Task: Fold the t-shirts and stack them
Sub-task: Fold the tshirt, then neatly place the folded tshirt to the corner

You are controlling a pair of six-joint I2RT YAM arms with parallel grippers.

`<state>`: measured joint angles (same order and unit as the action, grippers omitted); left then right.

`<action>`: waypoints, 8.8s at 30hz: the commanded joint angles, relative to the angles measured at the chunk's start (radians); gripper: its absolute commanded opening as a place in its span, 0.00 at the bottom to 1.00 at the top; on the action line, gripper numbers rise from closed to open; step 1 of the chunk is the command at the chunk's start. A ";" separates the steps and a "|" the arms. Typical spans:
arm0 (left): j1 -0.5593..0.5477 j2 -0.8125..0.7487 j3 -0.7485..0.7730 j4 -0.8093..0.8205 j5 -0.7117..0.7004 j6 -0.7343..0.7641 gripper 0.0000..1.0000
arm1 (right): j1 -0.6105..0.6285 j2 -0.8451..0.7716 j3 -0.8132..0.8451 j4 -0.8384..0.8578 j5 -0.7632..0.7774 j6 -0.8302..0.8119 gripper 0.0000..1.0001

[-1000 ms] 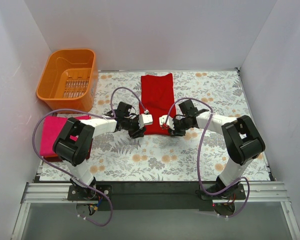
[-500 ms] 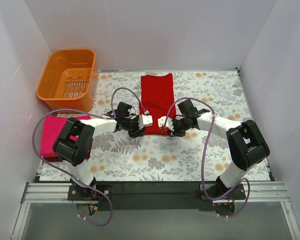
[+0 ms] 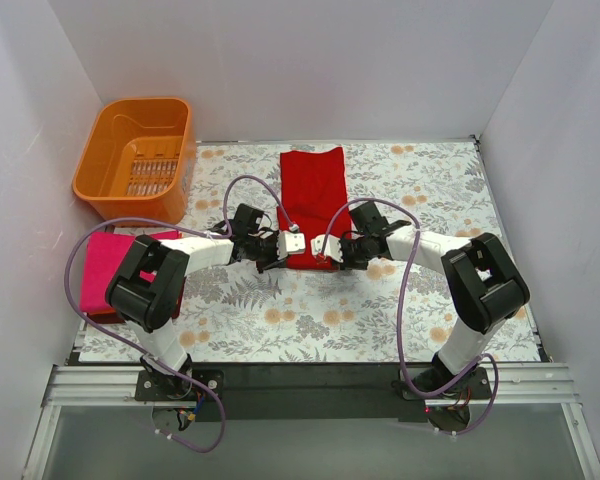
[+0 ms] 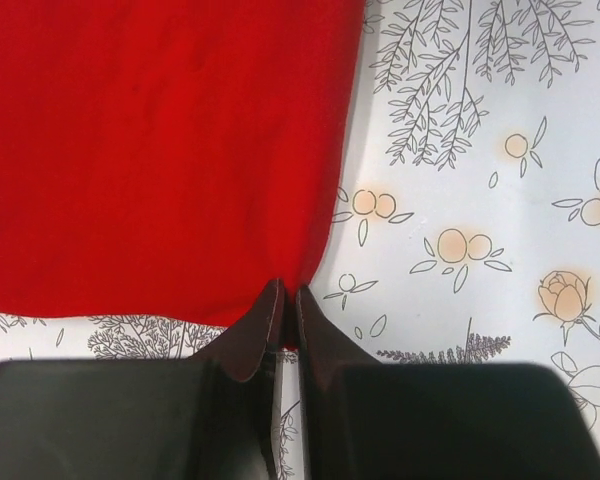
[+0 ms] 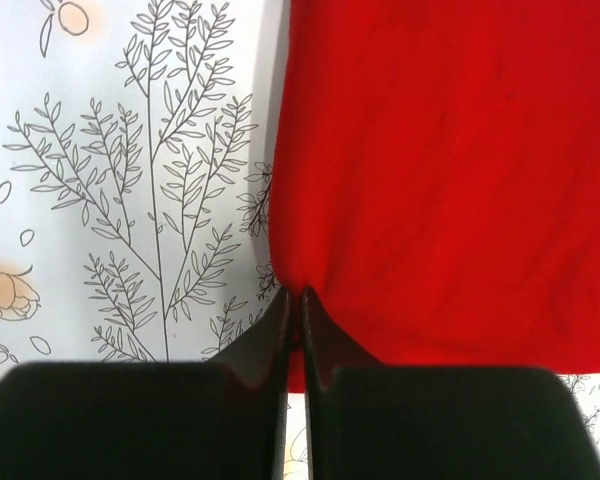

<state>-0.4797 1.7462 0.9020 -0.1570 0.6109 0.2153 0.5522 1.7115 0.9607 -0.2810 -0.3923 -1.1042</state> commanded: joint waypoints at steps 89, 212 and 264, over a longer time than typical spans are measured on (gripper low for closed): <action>0.148 0.125 0.587 -0.474 0.069 0.153 0.00 | -0.164 0.168 0.641 -0.731 -0.255 -0.203 0.01; 0.441 -0.335 0.220 -0.530 -0.188 -1.245 0.54 | 0.370 0.095 0.424 -0.110 0.210 0.702 0.59; 0.196 -0.010 -0.272 0.450 0.138 -1.981 0.89 | 0.362 -0.032 0.224 0.085 -0.120 0.727 0.01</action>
<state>-0.2607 1.6966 0.6163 0.2539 0.7605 -1.7267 0.9081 1.7267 1.1774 -0.2352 -0.4603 -0.4099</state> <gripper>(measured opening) 0.888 0.041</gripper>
